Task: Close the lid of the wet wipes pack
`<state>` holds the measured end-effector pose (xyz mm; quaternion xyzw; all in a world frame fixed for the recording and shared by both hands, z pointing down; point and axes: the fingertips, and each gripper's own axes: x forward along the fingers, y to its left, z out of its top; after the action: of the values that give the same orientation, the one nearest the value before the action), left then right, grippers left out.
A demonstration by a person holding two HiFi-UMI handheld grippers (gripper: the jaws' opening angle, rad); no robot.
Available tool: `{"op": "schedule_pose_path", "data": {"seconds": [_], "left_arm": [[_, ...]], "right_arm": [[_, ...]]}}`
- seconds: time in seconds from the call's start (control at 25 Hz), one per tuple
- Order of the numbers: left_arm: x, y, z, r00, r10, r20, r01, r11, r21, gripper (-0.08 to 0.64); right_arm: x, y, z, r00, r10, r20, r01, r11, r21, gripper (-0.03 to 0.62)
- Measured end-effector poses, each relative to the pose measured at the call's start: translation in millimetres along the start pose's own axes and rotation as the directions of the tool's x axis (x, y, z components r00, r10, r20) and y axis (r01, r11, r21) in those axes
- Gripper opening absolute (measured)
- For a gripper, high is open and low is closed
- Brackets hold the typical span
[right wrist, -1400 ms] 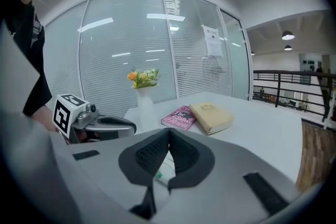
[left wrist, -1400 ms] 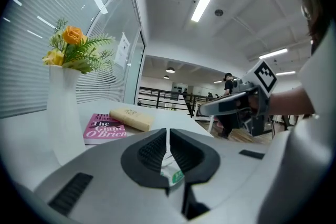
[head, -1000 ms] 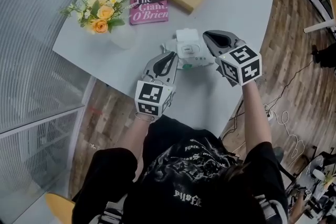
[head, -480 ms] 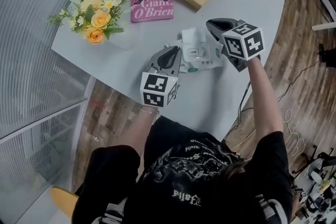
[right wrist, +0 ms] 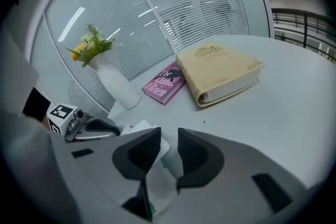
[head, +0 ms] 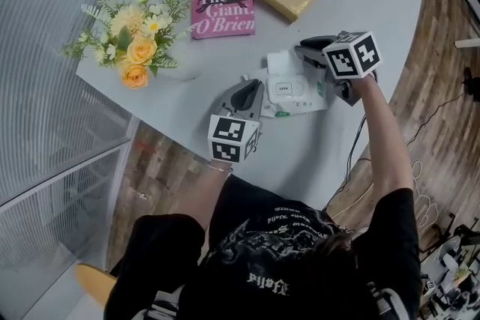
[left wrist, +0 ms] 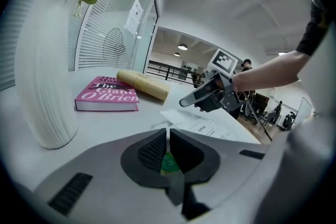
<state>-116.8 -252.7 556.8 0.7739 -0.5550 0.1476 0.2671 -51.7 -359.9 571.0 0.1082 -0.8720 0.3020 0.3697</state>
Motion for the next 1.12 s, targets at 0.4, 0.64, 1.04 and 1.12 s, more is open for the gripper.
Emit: {"op": "schedule_pose_path", "data": {"seconds": [0.4,0.64,1.04,1.12], "left_arm": [[4.1,-1.2,-8.4,0.999,0.009,0.047,-0.013,0.995,0.096,0.021],[3.3,-1.7,-6.1,0.998,0.029,0.053,-0.036,0.991,0.127,0.021],[0.7,2.2,-9.7,0.998,0.039,0.054,-0.046,0.99,0.133,0.021],[3.0,0.4,-11.1,0.998,0.037,0.052,-0.044,0.99,0.131,0.021]], "right_arm": [[9.5,0.1,-9.1,0.993,0.113,-0.019,-0.111,0.989,0.101,0.119],[10.2,8.0,-6.6,0.992,0.123,0.0,-0.123,0.988,0.098,0.054],[-4.0,15.8,6.8,0.985,0.098,0.139,-0.119,0.981,0.151,0.037],[-11.1,16.5,8.0,0.977,0.099,0.188,-0.134,0.974,0.182,0.032]]}}
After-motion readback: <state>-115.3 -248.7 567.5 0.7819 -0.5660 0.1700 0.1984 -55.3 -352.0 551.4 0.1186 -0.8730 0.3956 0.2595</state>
